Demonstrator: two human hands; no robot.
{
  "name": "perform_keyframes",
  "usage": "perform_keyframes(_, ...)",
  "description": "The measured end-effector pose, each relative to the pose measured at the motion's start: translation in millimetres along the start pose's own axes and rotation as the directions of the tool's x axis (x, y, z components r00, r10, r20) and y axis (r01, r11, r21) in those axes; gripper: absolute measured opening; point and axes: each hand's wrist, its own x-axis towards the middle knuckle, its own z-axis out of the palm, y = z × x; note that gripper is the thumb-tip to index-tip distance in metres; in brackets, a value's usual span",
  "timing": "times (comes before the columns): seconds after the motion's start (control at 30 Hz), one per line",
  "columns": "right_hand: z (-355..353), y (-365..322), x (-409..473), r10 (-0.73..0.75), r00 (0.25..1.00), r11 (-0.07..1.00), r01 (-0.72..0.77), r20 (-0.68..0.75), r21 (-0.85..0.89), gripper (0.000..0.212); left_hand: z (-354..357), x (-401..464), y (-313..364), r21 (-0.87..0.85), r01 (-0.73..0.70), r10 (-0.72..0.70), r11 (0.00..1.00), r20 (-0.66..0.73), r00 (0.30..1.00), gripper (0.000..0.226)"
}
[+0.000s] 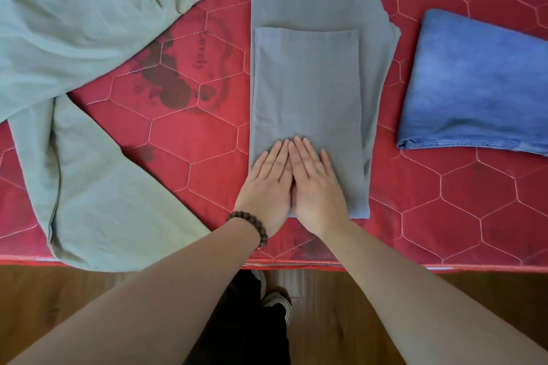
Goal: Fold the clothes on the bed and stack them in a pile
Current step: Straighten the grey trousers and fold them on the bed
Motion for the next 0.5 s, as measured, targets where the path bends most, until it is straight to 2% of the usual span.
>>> perform_keyframes(0.07,5.9,18.8,-0.5,-0.019,1.0,0.994,0.018,-0.011,-0.104,0.06,4.8,0.1,-4.9,0.1,0.023,-0.024,0.995,0.002,1.0,0.063)
perform_keyframes(0.2,2.7,52.2,1.4,-0.018,0.999,0.985,0.01,-0.046,-0.172,0.059,6.0,-0.4,-10.9,0.074,0.075,-0.072,0.994,-0.036,0.997,0.077)
perform_keyframes(0.27,-0.3,60.7,3.7,0.095,0.991,0.978,-0.111,-0.094,-0.177,0.059,3.8,0.2,-11.1,0.074,0.131,-0.129,0.989,-0.031,0.991,0.082)
perform_keyframes(0.4,-11.8,64.6,17.4,0.326,0.927,0.924,-0.354,-0.188,-0.143,0.063,-8.1,18.8,-12.0,0.07,0.25,-0.247,0.966,-0.049,0.968,0.085)
perform_keyframes(0.43,-15.5,62.4,25.5,0.327,0.922,0.924,-0.358,-0.209,-0.132,0.064,-12.5,30.0,-13.8,0.086,0.257,-0.253,0.963,-0.054,0.966,0.084)
perform_keyframes(0.5,-20.7,53.3,47.8,0.216,0.95,0.962,-0.246,-0.226,-0.117,0.06,-20.8,59.5,-19.4,0.11,0.235,-0.229,0.966,-0.067,0.971,0.079)
